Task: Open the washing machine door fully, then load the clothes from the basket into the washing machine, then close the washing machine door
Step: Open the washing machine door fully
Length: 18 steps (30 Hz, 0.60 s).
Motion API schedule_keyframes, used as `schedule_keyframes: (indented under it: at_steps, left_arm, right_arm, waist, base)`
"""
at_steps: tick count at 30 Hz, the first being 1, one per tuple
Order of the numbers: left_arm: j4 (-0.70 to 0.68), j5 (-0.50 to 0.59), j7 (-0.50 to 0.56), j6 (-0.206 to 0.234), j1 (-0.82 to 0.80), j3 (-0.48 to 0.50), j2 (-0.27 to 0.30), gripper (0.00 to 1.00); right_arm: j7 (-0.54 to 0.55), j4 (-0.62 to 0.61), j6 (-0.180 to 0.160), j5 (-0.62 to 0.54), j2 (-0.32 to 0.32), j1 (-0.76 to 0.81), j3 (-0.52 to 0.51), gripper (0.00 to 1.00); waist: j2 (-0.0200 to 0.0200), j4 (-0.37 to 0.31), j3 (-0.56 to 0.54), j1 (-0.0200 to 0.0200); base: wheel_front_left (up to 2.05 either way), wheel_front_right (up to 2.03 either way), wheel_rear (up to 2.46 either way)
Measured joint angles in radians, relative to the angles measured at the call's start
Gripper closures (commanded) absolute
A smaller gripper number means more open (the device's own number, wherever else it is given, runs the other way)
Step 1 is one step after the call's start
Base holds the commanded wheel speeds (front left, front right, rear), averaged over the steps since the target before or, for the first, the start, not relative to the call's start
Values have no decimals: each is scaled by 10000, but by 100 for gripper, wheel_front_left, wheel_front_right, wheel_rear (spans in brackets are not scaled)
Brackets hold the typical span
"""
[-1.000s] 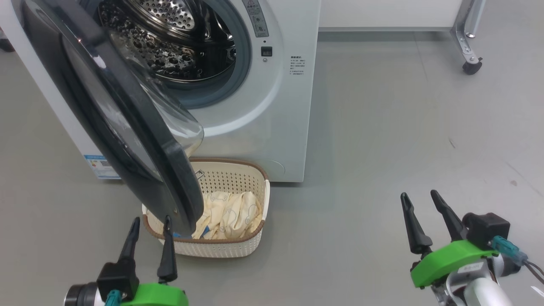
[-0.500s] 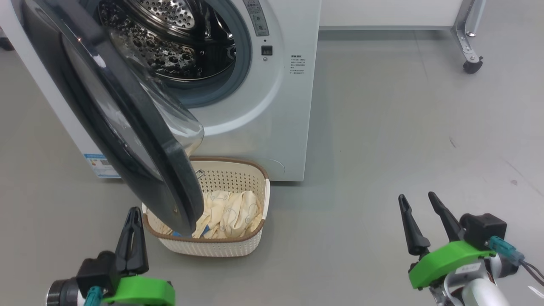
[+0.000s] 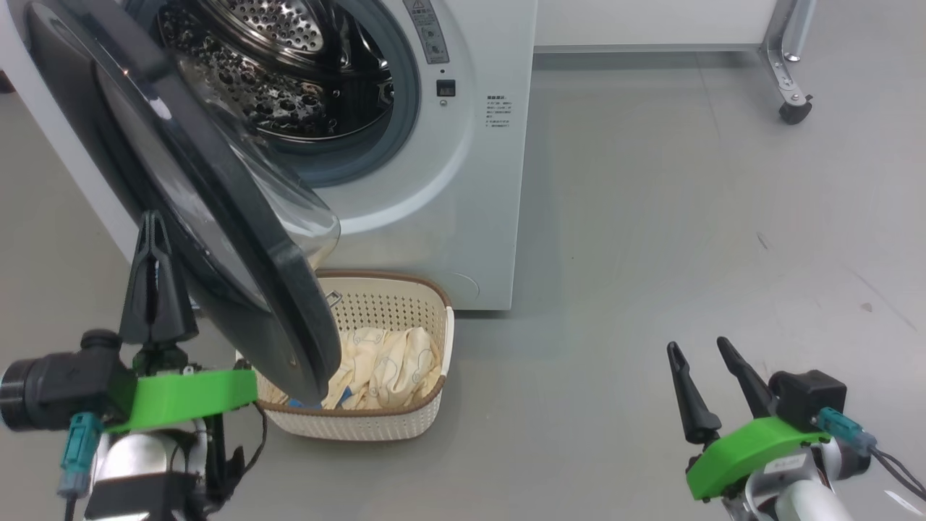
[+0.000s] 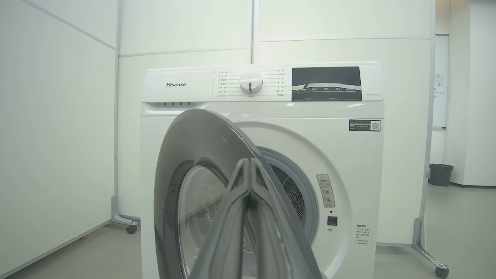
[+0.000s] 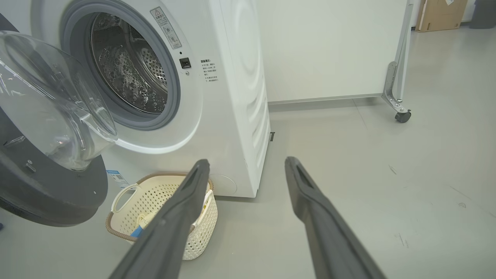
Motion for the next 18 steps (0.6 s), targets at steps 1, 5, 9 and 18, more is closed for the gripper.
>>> schedule_keyframes:
  at_steps: [1,5,9,18]
  left_arm:
    - [-69,0,0,-4,-138,-27,0,100]
    - [-94,-2,0,-128,-665,-240,-2,100]
    - [23,-19,6,-305,-1149,-769,-4,100]
    - [857,-401,1016,-608,-1402,-2585,-61,100]
  right_arm:
    - [-40,25,0,0,6,-9,13,0]
    - [-59,84,0,4,10,-25,33,0]
    - [-71,178,0,247,42,-29,35,0]
    - [-155,236,0,267,73,-125,132,0]
  waist:
    - [0,-22,-11,0]
    - [0,-110,-58,0]
    - [0,-179,-96,0]
    - [0,-328,-97,0]
  base:
    - [0,0,0]
    - [0,0,0]
    - [0,0,0]
    - [0,0,0]
